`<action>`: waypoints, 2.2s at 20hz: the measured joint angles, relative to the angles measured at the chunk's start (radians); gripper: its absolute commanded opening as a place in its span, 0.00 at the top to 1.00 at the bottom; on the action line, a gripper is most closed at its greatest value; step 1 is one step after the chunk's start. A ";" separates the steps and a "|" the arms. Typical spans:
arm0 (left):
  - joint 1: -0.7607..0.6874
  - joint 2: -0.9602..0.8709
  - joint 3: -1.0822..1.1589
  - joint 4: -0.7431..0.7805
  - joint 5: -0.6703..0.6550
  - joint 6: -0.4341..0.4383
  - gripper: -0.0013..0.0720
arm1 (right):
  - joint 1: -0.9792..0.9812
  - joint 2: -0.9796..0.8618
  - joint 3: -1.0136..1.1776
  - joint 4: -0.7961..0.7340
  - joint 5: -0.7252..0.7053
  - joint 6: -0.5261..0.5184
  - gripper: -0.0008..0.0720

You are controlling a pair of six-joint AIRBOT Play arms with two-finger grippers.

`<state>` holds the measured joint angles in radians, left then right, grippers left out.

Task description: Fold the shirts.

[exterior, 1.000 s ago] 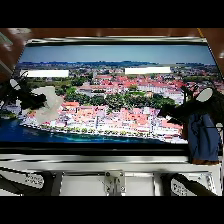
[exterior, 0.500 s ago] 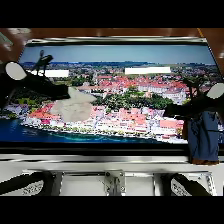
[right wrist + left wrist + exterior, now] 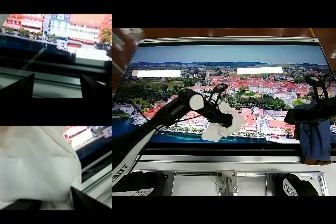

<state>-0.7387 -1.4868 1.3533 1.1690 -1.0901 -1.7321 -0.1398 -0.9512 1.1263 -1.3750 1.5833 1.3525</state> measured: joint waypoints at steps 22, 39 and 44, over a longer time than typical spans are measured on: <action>0.501 0.329 -0.611 -0.096 -0.092 0.079 0.01 | 0.000 -0.274 -0.156 0.368 -0.266 0.000 0.17; 0.380 0.079 -0.730 -0.738 0.327 0.420 0.93 | 0.182 -0.463 -0.185 0.507 -0.390 0.029 0.17; 0.378 0.104 -0.730 -0.753 0.290 0.489 0.93 | 0.251 -0.531 -0.223 0.530 -0.457 0.054 0.17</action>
<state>-0.3603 -1.3830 0.6235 0.4164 -0.8001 -1.2427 0.1112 -1.4822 0.9035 -0.8452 1.1263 1.4063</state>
